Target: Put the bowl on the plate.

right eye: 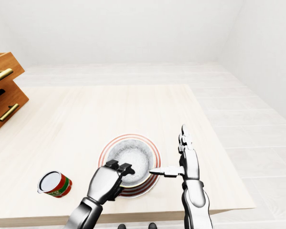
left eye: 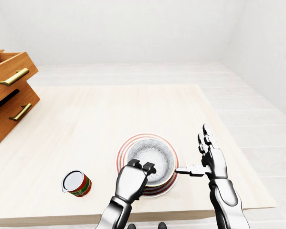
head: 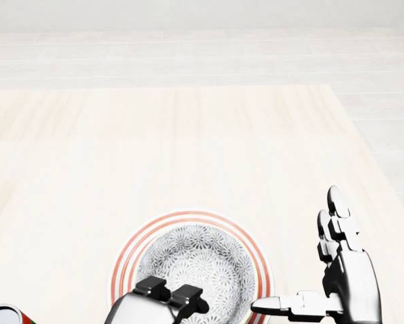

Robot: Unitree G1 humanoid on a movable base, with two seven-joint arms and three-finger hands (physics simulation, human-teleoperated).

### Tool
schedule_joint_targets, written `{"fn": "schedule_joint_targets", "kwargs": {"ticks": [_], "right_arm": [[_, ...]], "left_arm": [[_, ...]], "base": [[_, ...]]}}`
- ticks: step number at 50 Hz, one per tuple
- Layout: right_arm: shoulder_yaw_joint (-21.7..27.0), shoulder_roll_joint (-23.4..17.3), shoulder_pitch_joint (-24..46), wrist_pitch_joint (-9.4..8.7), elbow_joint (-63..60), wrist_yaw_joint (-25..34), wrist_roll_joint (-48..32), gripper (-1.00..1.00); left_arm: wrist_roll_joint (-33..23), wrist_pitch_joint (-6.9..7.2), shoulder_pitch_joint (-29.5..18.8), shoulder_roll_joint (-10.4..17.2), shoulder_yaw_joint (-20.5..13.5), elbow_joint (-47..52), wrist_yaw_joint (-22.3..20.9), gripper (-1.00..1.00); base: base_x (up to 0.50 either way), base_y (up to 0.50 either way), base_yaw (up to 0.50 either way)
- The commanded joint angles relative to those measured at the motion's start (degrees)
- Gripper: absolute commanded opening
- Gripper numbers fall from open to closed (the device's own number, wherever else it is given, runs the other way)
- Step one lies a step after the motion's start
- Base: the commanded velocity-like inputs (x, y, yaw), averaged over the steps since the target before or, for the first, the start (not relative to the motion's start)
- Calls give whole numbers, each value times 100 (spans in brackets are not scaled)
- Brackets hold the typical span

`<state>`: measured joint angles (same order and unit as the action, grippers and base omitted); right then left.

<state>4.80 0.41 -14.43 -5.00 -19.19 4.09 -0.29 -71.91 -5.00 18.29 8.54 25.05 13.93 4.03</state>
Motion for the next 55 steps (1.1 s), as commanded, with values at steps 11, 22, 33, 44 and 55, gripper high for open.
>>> {"fn": "schedule_joint_targets", "kwargs": {"ticks": [11, 22, 33, 44, 55], "right_arm": [[-21, 9, -62, 0, -38, 1, -4, 100], [-36, 10, -42, 0, -24, -8, -20, 100], [-51, 3, 7, 0, 55, -16, -19, 100], [-77, 1, 31, 23, 134, -35, -16, 100], [-67, -34, 103, 0, 85, -40, -9, 100]], "left_arm": [[50, 0, 24, 9, -5, -5, 5, 23], [0, 0, 141, 74, -54, 315, -135, 30], [160, 0, 439, 182, -114, 1037, -499, 33], [266, 0, 728, 319, -269, 1684, -783, 33], [567, 0, 886, 286, -618, 2298, -1191, 30]], "base": [[0, 0, 0], [0, 0, 0], [0, 0, 0], [0, 0, 0], [0, 0, 0]]}}
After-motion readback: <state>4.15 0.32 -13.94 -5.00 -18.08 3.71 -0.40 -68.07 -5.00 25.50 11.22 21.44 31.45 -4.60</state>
